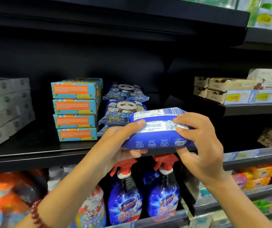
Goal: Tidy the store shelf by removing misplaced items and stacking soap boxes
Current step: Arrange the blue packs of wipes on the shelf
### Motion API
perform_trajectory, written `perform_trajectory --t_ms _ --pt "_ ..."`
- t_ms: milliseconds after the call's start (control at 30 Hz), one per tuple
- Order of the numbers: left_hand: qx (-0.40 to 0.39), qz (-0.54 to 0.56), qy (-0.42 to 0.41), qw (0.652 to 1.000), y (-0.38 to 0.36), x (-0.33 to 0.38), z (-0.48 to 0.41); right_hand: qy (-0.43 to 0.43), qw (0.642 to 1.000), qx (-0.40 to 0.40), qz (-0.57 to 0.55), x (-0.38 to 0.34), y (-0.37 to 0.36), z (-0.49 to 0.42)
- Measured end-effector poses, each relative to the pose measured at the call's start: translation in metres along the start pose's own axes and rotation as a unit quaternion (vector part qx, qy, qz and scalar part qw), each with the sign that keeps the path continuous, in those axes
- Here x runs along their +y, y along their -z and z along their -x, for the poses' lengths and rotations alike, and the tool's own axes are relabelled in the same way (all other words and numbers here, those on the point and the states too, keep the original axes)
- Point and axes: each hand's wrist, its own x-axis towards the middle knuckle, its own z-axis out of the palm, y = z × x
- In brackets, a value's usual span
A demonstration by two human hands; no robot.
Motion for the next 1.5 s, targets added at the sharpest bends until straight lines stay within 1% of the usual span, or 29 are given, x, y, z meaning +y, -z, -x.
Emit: perform_trajectory --t_ms 33,100,167,233,300,367,433,500,567,633,700,767,800,867,900,967,1033,1100,1133,1167,1300,1400,1500 --pt "-0.009 0.020 0.009 1.000 0.000 0.003 0.002 0.000 1.000 -0.006 0.001 0.001 0.000 0.001" --pt "0.004 0.047 0.005 0.999 0.001 0.000 0.001 -0.006 1.000 -0.023 0.007 0.004 0.001 0.003" --pt "0.019 0.055 -0.039 0.998 -0.002 -0.004 0.001 -0.014 0.999 -0.047 0.020 0.007 0.003 0.005" --pt "0.038 0.032 -0.103 0.993 -0.002 -0.008 -0.002 -0.020 0.997 -0.070 0.031 0.007 0.007 0.005" --pt "0.057 -0.011 -0.183 0.981 -0.001 -0.015 -0.004 -0.027 0.996 -0.083 0.032 0.006 0.013 0.003" --pt "0.064 -0.085 -0.258 0.960 0.003 -0.020 -0.007 -0.037 0.995 -0.080 0.039 0.003 0.020 -0.003" --pt "0.045 -0.152 -0.314 0.936 0.004 -0.025 -0.007 -0.043 0.993 -0.094 0.062 0.002 0.024 -0.010" --pt "0.018 -0.202 -0.350 0.914 0.002 -0.029 -0.006 -0.046 0.987 -0.134 0.079 0.003 0.027 -0.015" --pt "0.008 -0.248 -0.380 0.891 0.001 -0.031 -0.005 -0.041 0.978 -0.182 0.093 0.005 0.029 -0.015" --pt "0.011 -0.302 -0.421 0.855 0.001 -0.030 -0.006 -0.033 0.973 -0.211 0.092 0.005 0.030 -0.012" --pt "-0.005 -0.334 -0.464 0.821 0.003 -0.030 -0.010 -0.028 0.975 -0.206 0.084 0.005 0.030 -0.007" --pt "-0.005 -0.345 -0.467 0.814 0.003 -0.033 -0.014 -0.019 0.978 -0.184 0.097 0.006 0.028 0.000" --pt "0.011 -0.354 -0.457 0.816 0.004 -0.035 -0.016 -0.017 0.980 -0.171 0.103 0.008 0.028 0.002" --pt "0.069 -0.373 -0.429 0.820 0.008 -0.038 -0.019 -0.019 0.982 -0.145 0.116 0.014 0.028 0.006" --pt "0.098 -0.388 -0.418 0.816 0.012 -0.041 -0.020 -0.023 0.983 -0.135 0.127 0.018 0.029 0.007" --pt "0.137 -0.432 -0.398 0.798 0.025 -0.046 -0.023 -0.043 0.980 -0.119 0.156 0.028 0.031 0.008" --pt "0.147 -0.491 -0.370 0.775 0.035 -0.052 -0.025 -0.077 0.973 -0.115 0.182 0.039 0.031 0.008" --pt "0.144 -0.554 -0.362 0.736 0.040 -0.059 -0.028 -0.108 0.966 -0.127 0.196 0.050 0.027 0.007" --pt "0.138 -0.573 -0.363 0.722 0.041 -0.061 -0.029 -0.115 0.963 -0.137 0.202 0.056 0.024 0.007" --pt "0.134 -0.581 -0.363 0.716 0.042 -0.063 -0.030 -0.118 0.959 -0.148 0.210 0.061 0.020 0.007" --pt "0.146 -0.580 -0.370 0.711 0.041 -0.065 -0.032 -0.132 0.948 -0.191 0.219 0.072 0.006 0.012" --pt "0.152 -0.581 -0.373 0.707 0.041 -0.066 -0.032 -0.159 0.945 -0.214 0.189 0.074 0.001 0.021" --pt "0.164 -0.576 -0.374 0.708 0.039 -0.066 -0.033 -0.162 0.948 -0.231 0.147 0.072 0.006 0.028"
